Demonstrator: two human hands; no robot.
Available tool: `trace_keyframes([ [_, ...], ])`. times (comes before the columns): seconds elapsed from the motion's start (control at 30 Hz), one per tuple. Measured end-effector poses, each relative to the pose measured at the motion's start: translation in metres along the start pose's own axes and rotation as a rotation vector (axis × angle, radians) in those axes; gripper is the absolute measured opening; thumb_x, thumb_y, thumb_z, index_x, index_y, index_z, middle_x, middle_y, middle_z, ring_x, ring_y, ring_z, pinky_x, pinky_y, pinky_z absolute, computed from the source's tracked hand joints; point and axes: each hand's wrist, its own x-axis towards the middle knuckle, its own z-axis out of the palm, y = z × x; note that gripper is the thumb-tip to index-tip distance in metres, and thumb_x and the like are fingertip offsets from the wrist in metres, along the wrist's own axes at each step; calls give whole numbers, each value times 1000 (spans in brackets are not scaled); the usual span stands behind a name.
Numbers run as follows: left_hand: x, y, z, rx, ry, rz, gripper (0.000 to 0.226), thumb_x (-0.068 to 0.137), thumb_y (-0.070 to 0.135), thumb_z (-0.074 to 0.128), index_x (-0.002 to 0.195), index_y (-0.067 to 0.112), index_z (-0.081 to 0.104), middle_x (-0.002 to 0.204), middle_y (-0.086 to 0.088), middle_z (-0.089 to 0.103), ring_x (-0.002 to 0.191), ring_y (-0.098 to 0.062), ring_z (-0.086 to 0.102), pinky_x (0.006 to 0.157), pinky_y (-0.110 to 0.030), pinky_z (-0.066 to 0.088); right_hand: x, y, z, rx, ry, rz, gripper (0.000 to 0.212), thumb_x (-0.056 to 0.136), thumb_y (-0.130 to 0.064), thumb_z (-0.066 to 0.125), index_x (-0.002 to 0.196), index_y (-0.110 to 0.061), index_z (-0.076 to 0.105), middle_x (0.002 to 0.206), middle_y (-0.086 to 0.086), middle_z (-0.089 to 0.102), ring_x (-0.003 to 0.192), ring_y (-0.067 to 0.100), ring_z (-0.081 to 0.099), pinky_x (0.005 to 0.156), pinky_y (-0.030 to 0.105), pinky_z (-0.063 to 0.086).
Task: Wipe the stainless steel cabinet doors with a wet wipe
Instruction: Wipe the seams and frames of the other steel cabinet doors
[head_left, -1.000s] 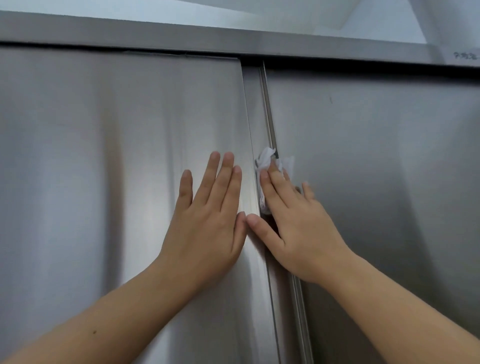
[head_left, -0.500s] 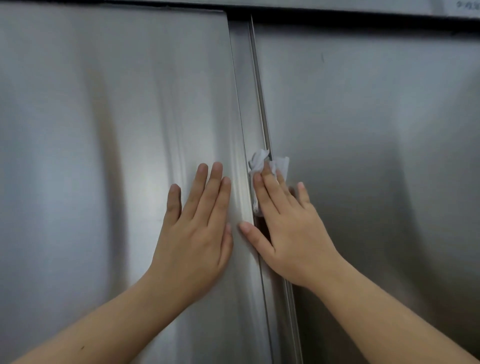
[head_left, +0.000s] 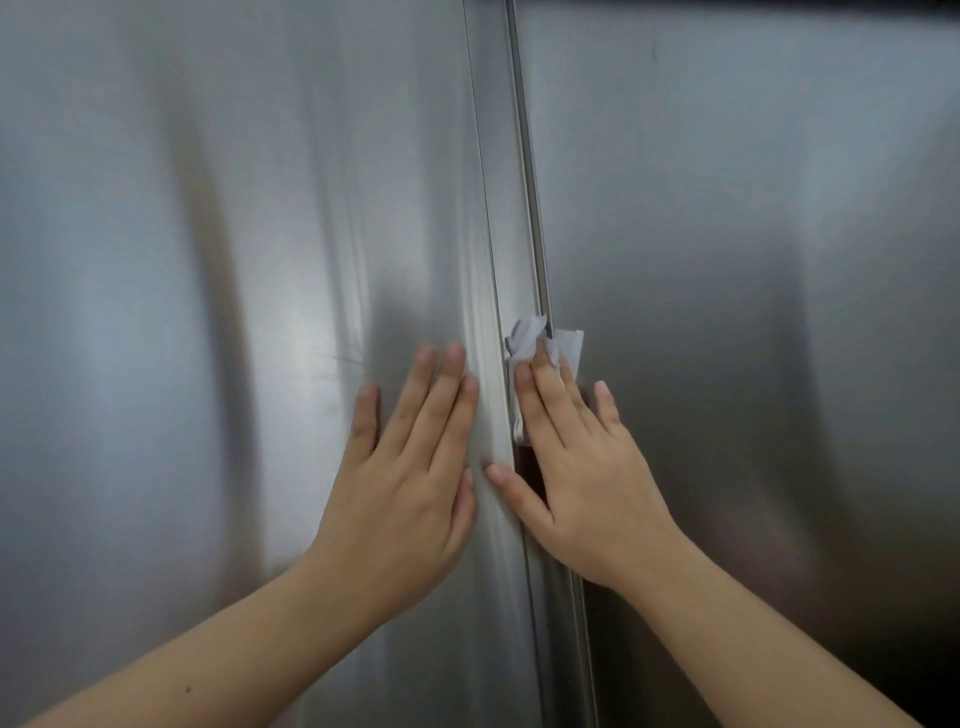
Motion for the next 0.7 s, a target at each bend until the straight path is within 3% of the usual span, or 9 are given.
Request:
trace_keyframes([
  [0.23, -17, 17, 6, -44, -27, -7, 60, 90, 27, 35, 143, 0, 30, 152, -17, 27, 142, -31, 23, 106, -58, 23, -28, -3, 4, 22, -67, -14, 75, 97, -59, 14, 149, -5, 21, 156, 13, 15, 143, 25, 19, 116, 32, 2],
  [0.37, -29, 25, 9, -50, -46, -16, 58, 94, 29, 31, 145, 1, 28, 153, -18, 26, 142, -30, 22, 110, -56, 19, -36, -4, 5, 15, -83, -29, 75, 97, -60, 14, 149, -5, 17, 156, 14, 12, 144, 25, 16, 115, 33, 1],
  [0.5, -38, 35, 13, -52, -72, -56, 56, 100, 31, 14, 146, 1, 26, 153, -18, 24, 142, -31, 21, 111, -57, 16, -47, -8, 8, 13, -98, -14, 74, 97, -59, 12, 149, -6, 16, 156, 14, 14, 144, 25, 16, 115, 38, 7],
  [0.7, -50, 37, 16, -22, -50, -20, 58, 91, 22, 34, 144, -1, 32, 152, -19, 27, 141, -33, 25, 107, -59, 21, -72, -6, 15, 17, -135, -55, 73, 96, -55, 25, 149, -6, 14, 157, 13, 13, 145, 25, 15, 116, 36, 2],
])
